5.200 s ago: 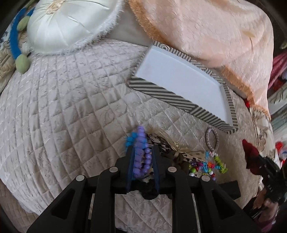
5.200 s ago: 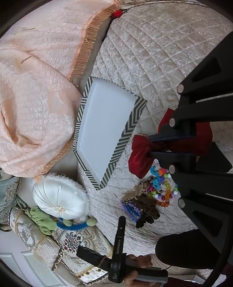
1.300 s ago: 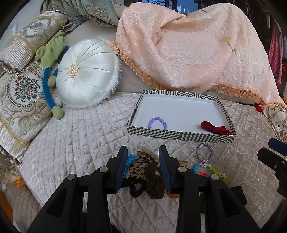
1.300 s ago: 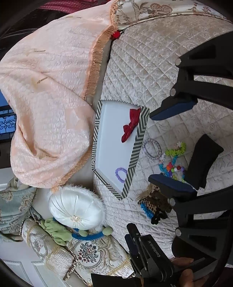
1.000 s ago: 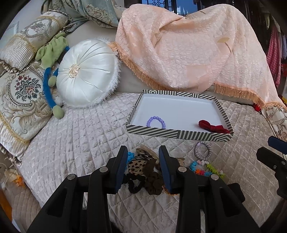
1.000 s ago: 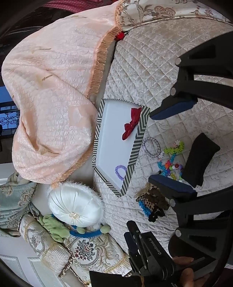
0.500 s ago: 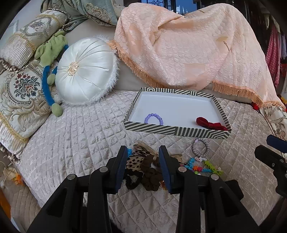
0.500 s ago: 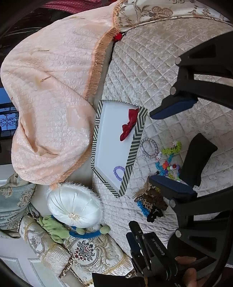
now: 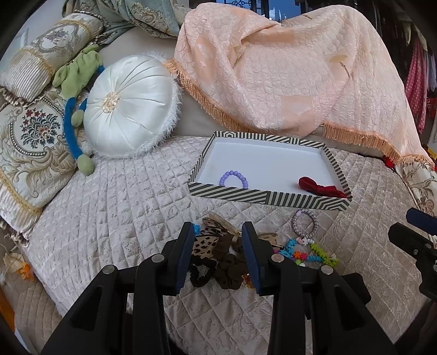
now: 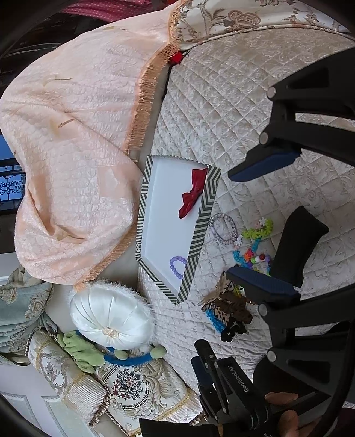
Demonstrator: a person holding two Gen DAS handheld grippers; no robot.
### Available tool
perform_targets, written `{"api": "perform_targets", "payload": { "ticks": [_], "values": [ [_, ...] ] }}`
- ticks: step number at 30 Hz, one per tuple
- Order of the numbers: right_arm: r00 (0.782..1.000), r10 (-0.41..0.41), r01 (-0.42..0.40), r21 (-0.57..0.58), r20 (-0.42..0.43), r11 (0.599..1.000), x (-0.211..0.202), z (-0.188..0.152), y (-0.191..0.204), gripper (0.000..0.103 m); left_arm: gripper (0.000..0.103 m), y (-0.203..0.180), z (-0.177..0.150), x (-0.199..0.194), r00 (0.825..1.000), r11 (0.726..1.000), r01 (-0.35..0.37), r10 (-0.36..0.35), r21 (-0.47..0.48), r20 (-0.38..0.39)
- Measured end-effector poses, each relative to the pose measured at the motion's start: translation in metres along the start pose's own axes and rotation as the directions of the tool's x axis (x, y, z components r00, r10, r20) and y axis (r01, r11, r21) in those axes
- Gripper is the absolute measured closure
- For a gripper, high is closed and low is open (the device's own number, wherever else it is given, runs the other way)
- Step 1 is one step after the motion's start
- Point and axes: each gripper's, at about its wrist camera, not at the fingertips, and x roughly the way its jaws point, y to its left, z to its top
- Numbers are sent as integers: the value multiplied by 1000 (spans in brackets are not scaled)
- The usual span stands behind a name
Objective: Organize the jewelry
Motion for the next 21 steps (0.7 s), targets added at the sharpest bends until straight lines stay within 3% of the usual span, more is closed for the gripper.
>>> {"api": "perform_targets", "payload": {
  "ticks": [10,18,21],
  "values": [
    [1000,-3,3,12,-13,1000,3,-1,-5,35,77,23,3,4,1000,998,-3,1,-65,-31],
    [1000,27,-27,-2,0,1000,24,13,-7,34,77,13,1,1,999,1000,-3,2,-19,-46],
    [999,5,-6,-6,-40,1000,48,21,-13,34,77,7,-1,3,998,1000,0,1,17,-57]
  ]
}}
